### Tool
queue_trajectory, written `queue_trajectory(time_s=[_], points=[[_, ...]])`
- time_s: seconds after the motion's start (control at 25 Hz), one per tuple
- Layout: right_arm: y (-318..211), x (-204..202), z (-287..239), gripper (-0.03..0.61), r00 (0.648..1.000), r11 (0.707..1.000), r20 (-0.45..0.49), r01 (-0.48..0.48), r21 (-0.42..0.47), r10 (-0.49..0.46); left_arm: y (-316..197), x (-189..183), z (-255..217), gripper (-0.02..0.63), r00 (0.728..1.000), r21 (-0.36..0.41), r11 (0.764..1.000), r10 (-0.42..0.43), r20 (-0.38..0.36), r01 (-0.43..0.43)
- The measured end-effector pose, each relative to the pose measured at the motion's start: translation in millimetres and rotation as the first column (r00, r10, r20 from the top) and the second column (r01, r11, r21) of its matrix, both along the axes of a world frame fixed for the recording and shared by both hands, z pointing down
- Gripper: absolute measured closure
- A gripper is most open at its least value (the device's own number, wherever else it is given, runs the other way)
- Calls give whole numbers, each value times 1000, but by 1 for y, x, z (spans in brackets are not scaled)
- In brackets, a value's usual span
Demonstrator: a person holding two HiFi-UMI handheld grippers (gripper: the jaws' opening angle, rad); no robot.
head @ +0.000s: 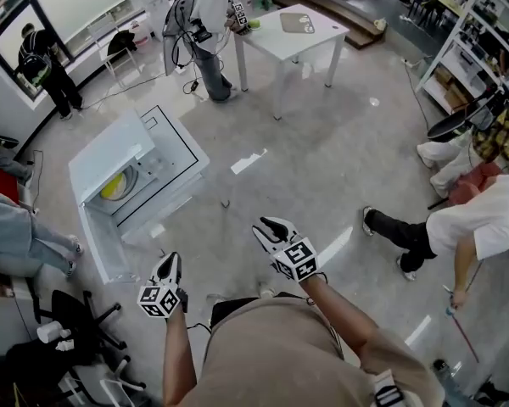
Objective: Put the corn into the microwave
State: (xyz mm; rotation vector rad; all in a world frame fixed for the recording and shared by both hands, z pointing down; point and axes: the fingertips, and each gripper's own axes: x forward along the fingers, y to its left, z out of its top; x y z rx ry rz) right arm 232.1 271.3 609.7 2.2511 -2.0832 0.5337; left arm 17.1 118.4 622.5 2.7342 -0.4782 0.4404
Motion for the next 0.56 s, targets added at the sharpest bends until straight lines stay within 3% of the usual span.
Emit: queue_trajectory(time_s=[0.56], points=[[44, 10, -15, 471, 996, 996, -22, -92, 7, 92, 24, 21, -16, 612, 996, 6, 996, 89, -16, -89]])
